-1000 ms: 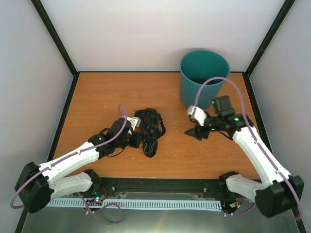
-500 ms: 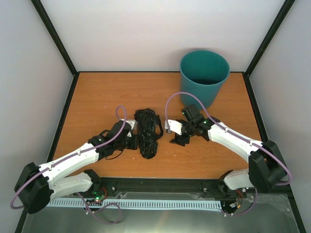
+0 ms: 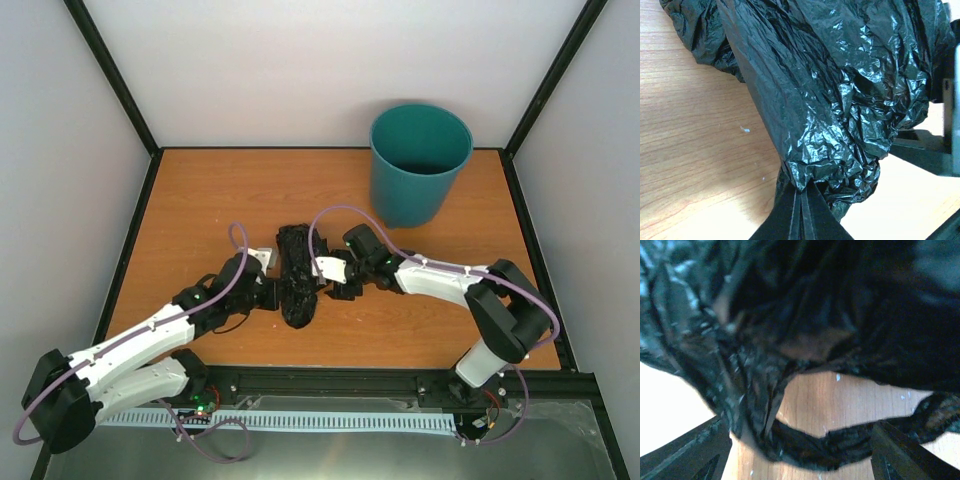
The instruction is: Put the trash bags into the trash bin
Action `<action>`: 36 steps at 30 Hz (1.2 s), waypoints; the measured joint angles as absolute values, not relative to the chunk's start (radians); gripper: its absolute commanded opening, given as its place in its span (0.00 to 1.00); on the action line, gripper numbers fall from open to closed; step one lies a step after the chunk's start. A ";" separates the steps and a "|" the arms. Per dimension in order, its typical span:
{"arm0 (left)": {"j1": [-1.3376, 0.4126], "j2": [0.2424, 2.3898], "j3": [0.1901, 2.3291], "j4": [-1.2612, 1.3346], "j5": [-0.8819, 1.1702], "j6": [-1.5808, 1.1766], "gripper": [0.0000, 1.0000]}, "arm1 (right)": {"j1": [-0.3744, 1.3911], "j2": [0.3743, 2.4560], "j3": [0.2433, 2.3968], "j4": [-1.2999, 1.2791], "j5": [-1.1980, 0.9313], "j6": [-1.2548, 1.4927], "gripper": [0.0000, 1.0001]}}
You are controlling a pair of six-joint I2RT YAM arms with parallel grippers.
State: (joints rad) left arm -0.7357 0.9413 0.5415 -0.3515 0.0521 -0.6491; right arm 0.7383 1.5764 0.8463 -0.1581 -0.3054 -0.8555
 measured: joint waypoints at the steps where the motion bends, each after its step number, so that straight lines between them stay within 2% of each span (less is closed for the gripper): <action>1: -0.735 0.934 0.534 -0.347 0.052 -0.650 0.01 | 0.746 1.594 0.847 -0.135 -0.302 -0.855 0.71; 2: -0.735 0.927 0.526 -0.343 0.052 -0.652 0.01 | 0.752 1.608 0.847 -0.116 -0.299 -0.851 0.64; 5: -0.731 0.907 0.519 -0.335 0.051 -0.654 0.01 | 0.768 1.640 0.851 -0.071 -0.302 -0.823 0.18; 6: -0.730 0.901 0.519 -0.331 0.049 -0.654 0.01 | 0.770 1.644 0.858 -0.070 -0.305 -0.815 0.06; 7: -0.728 0.893 0.519 -0.329 0.047 -0.654 0.01 | 0.770 1.646 0.873 -0.079 -0.310 -0.796 0.03; 8: -0.726 0.884 0.521 -0.329 0.040 -0.653 0.01 | 0.770 1.645 0.893 -0.091 -0.314 -0.778 0.03; 9: -0.724 0.879 0.525 -0.331 0.031 -0.653 0.07 | 0.769 1.642 0.917 -0.109 -0.319 -0.760 0.03; 10: -0.723 0.875 0.534 -0.338 0.020 -0.651 0.23 | 0.765 1.634 0.945 -0.130 -0.327 -0.739 0.03; 12: -0.722 0.870 0.573 -0.350 -0.018 -0.641 0.63 | 0.744 1.591 1.016 -0.197 -0.372 -0.670 0.03; 14: -0.719 0.866 0.614 -0.360 -0.047 -0.633 0.80 | 0.711 1.542 1.080 -0.255 -0.419 -0.604 0.03; 18: -0.717 0.830 0.683 -0.343 -0.071 -0.597 0.89 | 0.625 1.429 1.234 -0.334 -0.511 -0.426 0.03; 22: -0.717 0.771 0.660 -0.282 0.000 -0.553 0.99 | 0.618 1.351 1.268 -0.367 -0.548 -0.283 0.03; 36: -0.824 0.737 0.373 -0.009 0.326 -0.528 0.95 | 0.553 1.351 1.267 -0.455 -0.495 -0.018 0.03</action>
State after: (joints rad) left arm -0.8242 0.7372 0.3733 -0.0086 0.3260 -0.5278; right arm 0.5529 1.3510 1.2671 -0.4545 -0.4950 -0.0177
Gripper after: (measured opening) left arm 0.957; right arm 0.032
